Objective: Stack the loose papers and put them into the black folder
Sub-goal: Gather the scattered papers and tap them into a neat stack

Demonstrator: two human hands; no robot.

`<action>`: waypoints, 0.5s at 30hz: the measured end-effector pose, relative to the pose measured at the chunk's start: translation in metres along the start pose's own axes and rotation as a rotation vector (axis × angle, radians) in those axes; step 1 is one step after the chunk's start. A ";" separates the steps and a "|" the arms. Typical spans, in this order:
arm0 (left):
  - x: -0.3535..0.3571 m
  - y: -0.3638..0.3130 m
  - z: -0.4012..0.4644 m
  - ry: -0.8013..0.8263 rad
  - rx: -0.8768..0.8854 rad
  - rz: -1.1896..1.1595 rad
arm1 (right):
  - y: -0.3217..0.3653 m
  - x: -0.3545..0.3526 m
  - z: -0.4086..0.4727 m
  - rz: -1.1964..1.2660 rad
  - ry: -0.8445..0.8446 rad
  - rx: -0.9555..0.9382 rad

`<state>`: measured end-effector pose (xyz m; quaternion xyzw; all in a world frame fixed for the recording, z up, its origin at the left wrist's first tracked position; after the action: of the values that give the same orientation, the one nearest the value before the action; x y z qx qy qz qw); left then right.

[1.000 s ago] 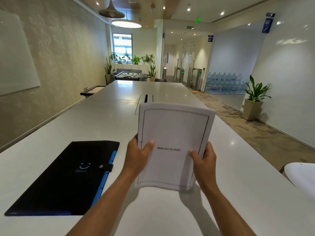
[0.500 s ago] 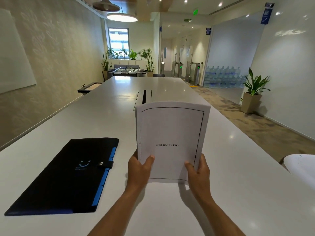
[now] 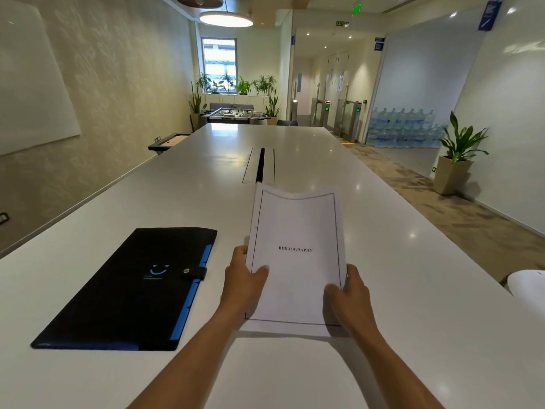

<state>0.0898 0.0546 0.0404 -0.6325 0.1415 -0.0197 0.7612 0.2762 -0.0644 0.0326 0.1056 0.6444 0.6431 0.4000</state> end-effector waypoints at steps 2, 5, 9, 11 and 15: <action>0.001 0.010 0.000 0.008 -0.056 0.079 | -0.003 0.004 -0.001 -0.056 0.044 0.047; 0.003 0.021 -0.001 0.038 -0.089 0.164 | -0.008 0.010 -0.003 -0.148 0.097 0.116; 0.004 0.029 -0.004 0.068 -0.095 0.321 | -0.014 0.017 -0.003 -0.279 0.105 0.165; 0.005 0.031 -0.006 0.082 -0.082 0.446 | -0.016 0.018 -0.003 -0.365 0.080 0.194; 0.004 0.028 -0.008 0.113 -0.002 0.832 | -0.017 0.015 -0.005 -0.558 0.026 0.156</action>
<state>0.0879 0.0521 0.0112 -0.5203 0.4264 0.2548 0.6947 0.2696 -0.0605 0.0105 -0.0537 0.7011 0.4583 0.5436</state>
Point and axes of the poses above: each hand's wrist, its own z-axis towards the middle knuckle, its own x-axis out of the palm, y = z × x, the point moved 3 cm from there along z, towards the middle knuckle, and after that the axes turned 3 degrees about x, right-handed, at the moved point
